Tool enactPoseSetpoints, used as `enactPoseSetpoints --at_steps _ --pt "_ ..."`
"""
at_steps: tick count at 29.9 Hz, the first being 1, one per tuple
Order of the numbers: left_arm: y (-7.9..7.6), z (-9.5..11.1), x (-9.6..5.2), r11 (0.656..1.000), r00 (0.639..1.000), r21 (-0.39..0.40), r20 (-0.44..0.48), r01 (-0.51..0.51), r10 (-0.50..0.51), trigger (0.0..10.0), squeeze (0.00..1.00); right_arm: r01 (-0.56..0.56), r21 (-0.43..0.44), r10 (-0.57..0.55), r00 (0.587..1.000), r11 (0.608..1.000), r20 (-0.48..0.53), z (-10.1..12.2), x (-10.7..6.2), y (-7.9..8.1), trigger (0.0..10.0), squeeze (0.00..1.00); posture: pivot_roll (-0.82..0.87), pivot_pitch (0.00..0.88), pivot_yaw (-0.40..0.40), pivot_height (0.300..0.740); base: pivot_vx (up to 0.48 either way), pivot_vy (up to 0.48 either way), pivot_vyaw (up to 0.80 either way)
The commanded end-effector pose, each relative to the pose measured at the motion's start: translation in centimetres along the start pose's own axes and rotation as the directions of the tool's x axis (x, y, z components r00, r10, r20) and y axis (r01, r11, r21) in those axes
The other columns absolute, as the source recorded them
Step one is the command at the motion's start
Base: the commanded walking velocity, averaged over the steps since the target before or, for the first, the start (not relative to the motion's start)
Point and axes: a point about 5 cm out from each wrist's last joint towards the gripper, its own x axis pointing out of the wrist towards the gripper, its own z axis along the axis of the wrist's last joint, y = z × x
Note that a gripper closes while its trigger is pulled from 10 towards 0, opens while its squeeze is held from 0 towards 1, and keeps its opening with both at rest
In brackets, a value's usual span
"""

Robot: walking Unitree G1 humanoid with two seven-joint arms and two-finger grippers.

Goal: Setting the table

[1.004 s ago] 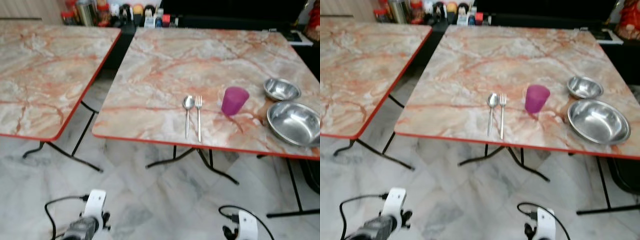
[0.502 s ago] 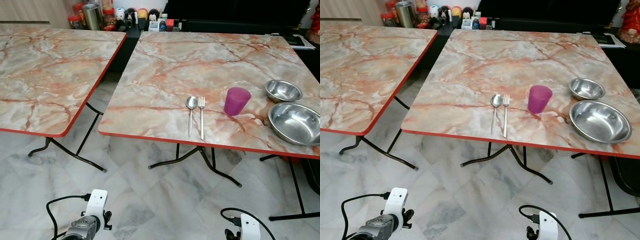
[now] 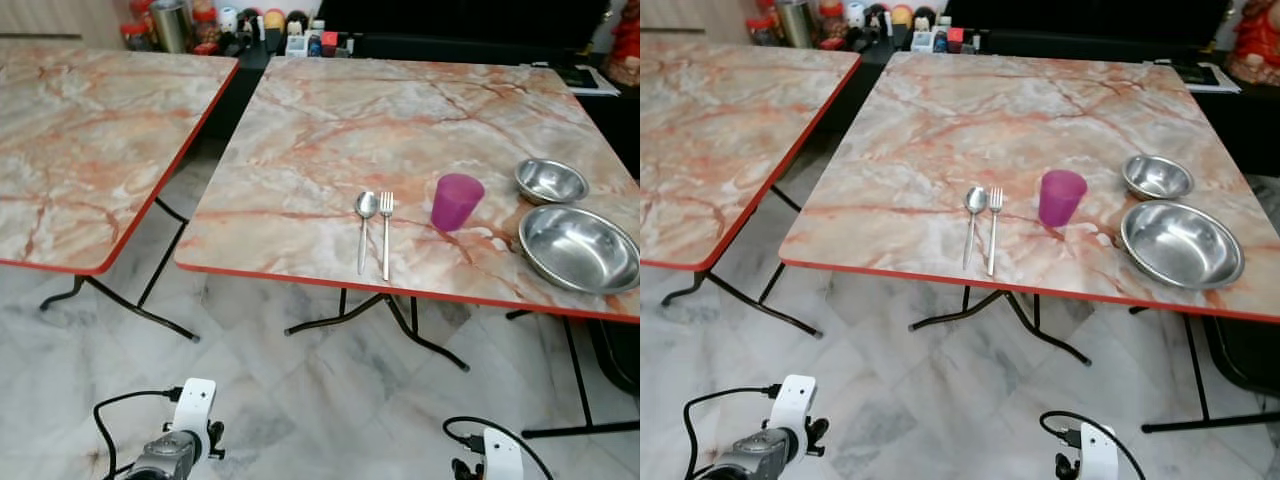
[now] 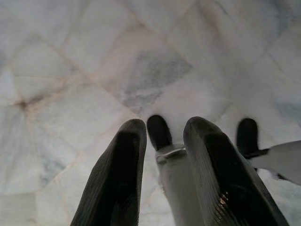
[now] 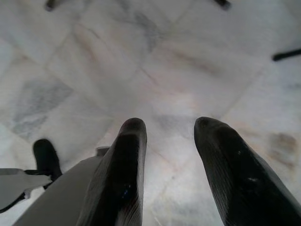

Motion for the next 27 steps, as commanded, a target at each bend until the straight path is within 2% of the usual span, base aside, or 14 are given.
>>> enactPoseSetpoints --at_steps 1,27 --pt "-0.41 -0.44 0.02 1.000 1.000 0.007 -0.016 0.012 -0.012 10.0 0.00 0.014 -0.008 -0.014 1.000 1.000 -0.019 -0.57 -0.23 -0.58 10.0 0.00 -0.04 0.100 -0.016 0.740 0.000 -0.349 0.00" --pt "-0.68 -0.60 0.02 1.000 1.000 0.007 -0.015 0.025 -0.025 10.0 0.00 0.026 0.000 -0.026 0.999 1.000 -0.020 -0.73 -0.32 -0.85 10.0 0.00 -0.05 0.094 -0.019 0.740 0.000 -0.347 0.00"
